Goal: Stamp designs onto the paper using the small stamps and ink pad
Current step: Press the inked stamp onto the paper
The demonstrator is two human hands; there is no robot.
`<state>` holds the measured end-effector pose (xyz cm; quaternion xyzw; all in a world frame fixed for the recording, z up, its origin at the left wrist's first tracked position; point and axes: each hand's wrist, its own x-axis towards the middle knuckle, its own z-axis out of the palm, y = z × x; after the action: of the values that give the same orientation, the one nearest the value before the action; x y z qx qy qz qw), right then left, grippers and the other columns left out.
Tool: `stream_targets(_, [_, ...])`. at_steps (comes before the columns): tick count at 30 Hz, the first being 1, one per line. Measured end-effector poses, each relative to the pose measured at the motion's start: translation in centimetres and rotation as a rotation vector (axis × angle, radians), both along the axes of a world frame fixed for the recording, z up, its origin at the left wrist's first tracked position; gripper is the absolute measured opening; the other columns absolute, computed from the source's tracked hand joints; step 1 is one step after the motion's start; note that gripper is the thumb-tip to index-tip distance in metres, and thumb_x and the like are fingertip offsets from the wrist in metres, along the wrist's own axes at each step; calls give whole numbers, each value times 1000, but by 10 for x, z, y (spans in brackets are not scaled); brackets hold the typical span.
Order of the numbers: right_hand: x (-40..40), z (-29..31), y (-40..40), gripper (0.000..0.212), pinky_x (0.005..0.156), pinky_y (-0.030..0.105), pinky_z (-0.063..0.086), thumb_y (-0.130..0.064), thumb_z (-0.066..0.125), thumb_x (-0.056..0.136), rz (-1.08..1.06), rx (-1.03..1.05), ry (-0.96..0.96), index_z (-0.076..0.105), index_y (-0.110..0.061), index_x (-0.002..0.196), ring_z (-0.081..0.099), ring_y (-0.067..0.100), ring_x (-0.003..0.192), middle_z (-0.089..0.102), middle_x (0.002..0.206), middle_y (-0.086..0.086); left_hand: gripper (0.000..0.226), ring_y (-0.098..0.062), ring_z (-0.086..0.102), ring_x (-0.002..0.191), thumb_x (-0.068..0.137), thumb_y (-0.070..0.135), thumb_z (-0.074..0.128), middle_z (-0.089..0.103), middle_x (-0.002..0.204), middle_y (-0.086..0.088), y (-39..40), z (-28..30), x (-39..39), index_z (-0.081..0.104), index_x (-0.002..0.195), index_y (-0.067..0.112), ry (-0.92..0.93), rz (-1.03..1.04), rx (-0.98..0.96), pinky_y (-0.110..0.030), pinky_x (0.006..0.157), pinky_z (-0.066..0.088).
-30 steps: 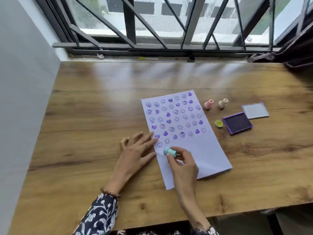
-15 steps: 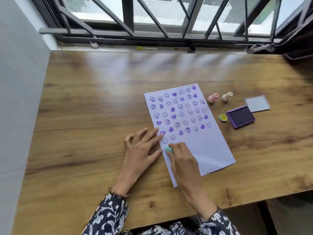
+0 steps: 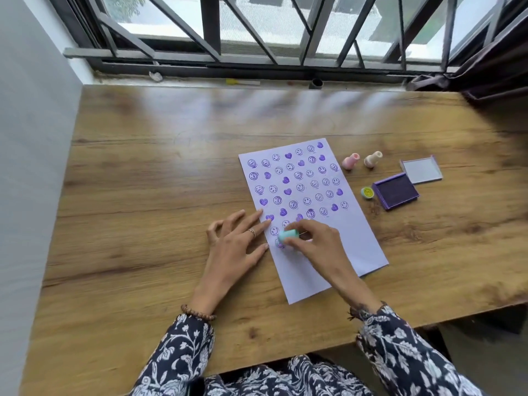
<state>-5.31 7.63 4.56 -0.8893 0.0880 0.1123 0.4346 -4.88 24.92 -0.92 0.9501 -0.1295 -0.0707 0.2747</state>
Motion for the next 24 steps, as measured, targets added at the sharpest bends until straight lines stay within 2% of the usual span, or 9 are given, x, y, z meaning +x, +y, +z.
stream_targets(3, [-3, 7, -26, 8, 67, 20, 58, -7, 67, 79, -383, 647, 124, 71, -10, 86, 66, 10, 70, 72, 78, 3, 44, -9, 23, 134, 85, 38, 54, 34, 144, 23, 1, 0, 0, 41, 126, 47, 9, -15, -13, -26, 93, 2])
stream_targets(5, [-2, 10, -42, 10, 66, 20, 58, -4, 62, 82, -472, 874, 172, 70, -10, 82, 65, 7, 64, 72, 70, -2, 43, -8, 23, 134, 86, 30, 53, 37, 143, 21, 0, 1, 1, 44, 124, 47, 23, -4, -51, -21, 90, 0])
stream_targets(8, [3, 17, -60, 12, 64, 18, 57, -5, 58, 85, -537, 1055, 151, 69, -7, 81, 66, 5, 63, 71, 67, -3, 42, -9, 28, 131, 86, 18, 52, 44, 139, 19, -3, 6, 1, 52, 119, 44, 11, 75, -108, -20, 87, 3])
stream_targets(10, [5, 22, -71, 18, 63, 17, 57, -7, 57, 85, -540, 1123, 137, 73, -8, 76, 67, 5, 64, 73, 69, -3, 40, -9, 33, 129, 85, 14, 54, 50, 134, 18, -8, 12, 1, 57, 114, 42, -17, 151, -168, -21, 87, 5])
stream_targets(14, [11, 32, -97, 26, 63, 17, 58, -8, 58, 85, -572, 1175, 133, 75, -11, 66, 67, 5, 62, 73, 67, -1, 23, -10, 48, 116, 85, 22, 59, 65, 115, 12, -37, 29, 12, 64, 103, 35, -81, 216, -259, -24, 83, 12])
stream_targets(16, [14, 34, -112, 18, 62, 17, 58, -9, 59, 85, -624, 1190, 123, 73, -8, 72, 67, 6, 61, 72, 65, 0, 17, -11, 54, 108, 84, 27, 61, 68, 106, 10, -62, 37, 22, 65, 99, 33, -102, 198, -258, -25, 78, 14])
stream_targets(19, [20, 31, -136, 8, 58, 16, 56, -7, 61, 84, -669, 1157, 70, 69, -6, 83, 66, 6, 60, 72, 66, 0, 15, -13, 56, 104, 82, 27, 63, 71, 99, 8, -107, 44, 38, 66, 97, 30, -95, 135, -283, -26, 79, 16])
stream_targets(24, [31, 19, -169, 9, 59, 17, 57, -5, 61, 82, -646, 1091, 10, 69, -8, 84, 68, 6, 63, 74, 67, -1, 22, -20, 57, 105, 82, 24, 63, 70, 103, -1, -180, 40, 64, 66, 103, 21, -87, -2, -252, -29, 79, 19])
